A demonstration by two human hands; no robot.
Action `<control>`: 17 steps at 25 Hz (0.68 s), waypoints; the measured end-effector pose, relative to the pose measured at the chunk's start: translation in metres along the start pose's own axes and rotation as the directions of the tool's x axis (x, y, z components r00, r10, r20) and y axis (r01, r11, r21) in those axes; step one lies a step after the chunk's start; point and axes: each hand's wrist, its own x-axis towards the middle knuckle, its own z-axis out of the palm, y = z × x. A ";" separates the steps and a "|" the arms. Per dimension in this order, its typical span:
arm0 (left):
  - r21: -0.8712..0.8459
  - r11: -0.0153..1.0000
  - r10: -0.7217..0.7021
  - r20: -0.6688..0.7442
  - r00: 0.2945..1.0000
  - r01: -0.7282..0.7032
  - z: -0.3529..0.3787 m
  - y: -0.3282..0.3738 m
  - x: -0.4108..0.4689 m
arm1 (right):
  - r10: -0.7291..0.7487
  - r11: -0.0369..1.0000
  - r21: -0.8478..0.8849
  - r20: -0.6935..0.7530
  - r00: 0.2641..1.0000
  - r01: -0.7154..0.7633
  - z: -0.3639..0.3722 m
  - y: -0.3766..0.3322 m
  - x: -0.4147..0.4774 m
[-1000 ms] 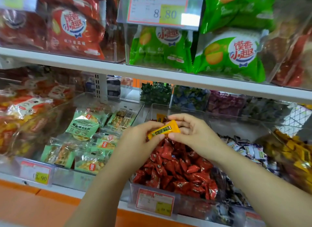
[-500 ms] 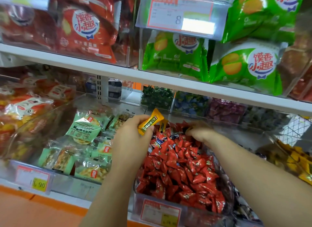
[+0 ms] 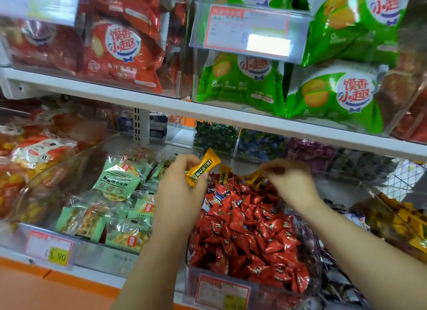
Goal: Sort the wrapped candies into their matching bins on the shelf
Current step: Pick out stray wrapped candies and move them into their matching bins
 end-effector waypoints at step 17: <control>-0.201 0.979 -0.023 0.107 0.994 0.044 -0.002 0.000 0.000 | 0.209 0.791 0.550 0.170 0.963 -0.269 0.023 -0.008 0.000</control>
